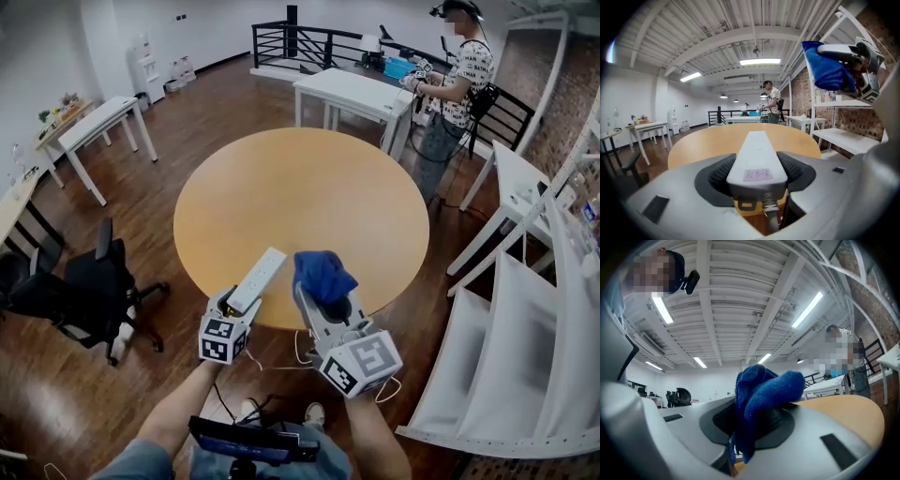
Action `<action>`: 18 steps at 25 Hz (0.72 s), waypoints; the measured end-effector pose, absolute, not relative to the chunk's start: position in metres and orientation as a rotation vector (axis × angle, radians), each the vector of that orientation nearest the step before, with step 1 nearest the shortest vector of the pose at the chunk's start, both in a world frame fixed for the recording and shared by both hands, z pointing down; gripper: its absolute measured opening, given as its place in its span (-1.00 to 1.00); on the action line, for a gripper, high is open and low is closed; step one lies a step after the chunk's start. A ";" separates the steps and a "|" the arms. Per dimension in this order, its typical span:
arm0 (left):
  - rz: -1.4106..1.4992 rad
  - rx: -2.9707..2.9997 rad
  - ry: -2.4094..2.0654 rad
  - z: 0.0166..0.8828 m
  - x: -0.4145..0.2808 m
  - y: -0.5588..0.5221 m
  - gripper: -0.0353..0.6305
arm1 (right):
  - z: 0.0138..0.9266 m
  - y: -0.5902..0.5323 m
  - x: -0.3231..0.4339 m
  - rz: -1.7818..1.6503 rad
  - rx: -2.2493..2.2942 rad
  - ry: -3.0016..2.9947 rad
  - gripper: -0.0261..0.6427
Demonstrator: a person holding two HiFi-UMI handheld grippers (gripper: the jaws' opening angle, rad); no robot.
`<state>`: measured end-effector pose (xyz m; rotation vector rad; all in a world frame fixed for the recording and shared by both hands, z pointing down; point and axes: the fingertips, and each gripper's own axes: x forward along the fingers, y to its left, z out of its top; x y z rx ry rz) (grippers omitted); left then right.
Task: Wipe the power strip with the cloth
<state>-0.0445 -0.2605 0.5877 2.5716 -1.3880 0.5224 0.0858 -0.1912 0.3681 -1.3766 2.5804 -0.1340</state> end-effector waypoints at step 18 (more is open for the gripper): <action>0.727 2.437 -1.404 0.674 -0.046 -0.279 -0.06 | 0.405 -0.192 0.099 -0.260 -1.477 2.618 -0.71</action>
